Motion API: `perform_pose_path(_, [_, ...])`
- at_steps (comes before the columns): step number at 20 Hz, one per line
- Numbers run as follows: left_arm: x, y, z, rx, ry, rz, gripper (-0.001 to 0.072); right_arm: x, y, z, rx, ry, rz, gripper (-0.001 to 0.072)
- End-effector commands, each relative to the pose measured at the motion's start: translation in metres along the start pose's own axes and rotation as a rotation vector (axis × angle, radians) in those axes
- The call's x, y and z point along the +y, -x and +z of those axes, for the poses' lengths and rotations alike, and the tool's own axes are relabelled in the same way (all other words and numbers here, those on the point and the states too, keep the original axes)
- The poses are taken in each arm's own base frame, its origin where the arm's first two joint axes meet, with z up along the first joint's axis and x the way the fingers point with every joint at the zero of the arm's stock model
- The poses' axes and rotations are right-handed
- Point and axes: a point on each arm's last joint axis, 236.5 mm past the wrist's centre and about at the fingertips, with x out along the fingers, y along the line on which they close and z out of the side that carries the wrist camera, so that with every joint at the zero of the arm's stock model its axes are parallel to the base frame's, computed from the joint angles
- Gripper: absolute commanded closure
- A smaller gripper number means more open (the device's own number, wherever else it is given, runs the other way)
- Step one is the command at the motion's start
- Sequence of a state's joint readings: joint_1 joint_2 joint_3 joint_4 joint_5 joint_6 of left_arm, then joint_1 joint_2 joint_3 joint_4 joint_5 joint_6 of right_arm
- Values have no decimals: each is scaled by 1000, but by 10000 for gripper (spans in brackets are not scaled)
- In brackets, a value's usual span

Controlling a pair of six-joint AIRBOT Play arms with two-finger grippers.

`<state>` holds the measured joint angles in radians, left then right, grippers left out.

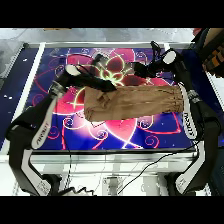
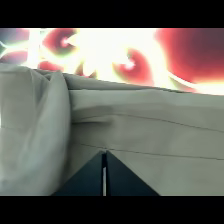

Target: Fold the clothes and pants, and hang the long-sleeved shirts on hangers.

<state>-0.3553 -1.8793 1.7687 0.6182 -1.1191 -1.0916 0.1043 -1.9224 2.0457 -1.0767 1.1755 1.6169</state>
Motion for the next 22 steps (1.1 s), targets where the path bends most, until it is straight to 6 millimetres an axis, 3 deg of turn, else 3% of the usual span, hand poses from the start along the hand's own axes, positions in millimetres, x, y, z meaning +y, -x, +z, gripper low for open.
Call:
perform_pose_path(1, [-5, -45, -21, 52, -7, -5, 690, -3, 2, -2, 9, 4, -5, 692])
perform_pose_path(2, [-6, -47, -21, 49, -8, -4, 658, -3, 2, -2, 9, 4, -5, 692])
perform_pose_path(3, [-7, -46, -21, 50, -10, -5, 426, -3, 2, -2, 9, 4, -5, 692])
perform_pose_path(4, [-7, -42, -21, 54, -10, -9, 80, -3, 2, -1, 8, 5, -6, 692])
perform_pose_path(5, [-7, -35, -20, 57, -10, -11, -4, -5, 2, -1, 8, 7, -12, 692])
perform_pose_path(7, [6, -8, -11, 41, -16, 6, -6, -9, 3, -2, 10, 13, -29, 692])
perform_pose_path(11, [90, 92, 10, -45, 24, 196, -5, -9, 3, -7, 32, 15, -32, 692])
perform_pose_path(13, [137, 139, -4, -44, 102, 254, -3, -10, 3, -13, 58, 33, -33, 692])
perform_pose_path(15, [172, 167, -31, -17, 218, 269, 57, -10, 3, -18, 77, 74, -32, 692])
perform_pose_path(17, [196, 173, -54, -4, 300, 270, 60, -10, 2, -19, 83, 75, -32, 692])
perform_pose_path(20, [214, 152, -82, 34, 364, 258, 60, -13, -3, -29, 117, 65, -33, 692])
perform_pose_path(22, [220, 137, -84, 36, 368, 265, 60, 7, -5, -53, 203, 130, 39, 692])
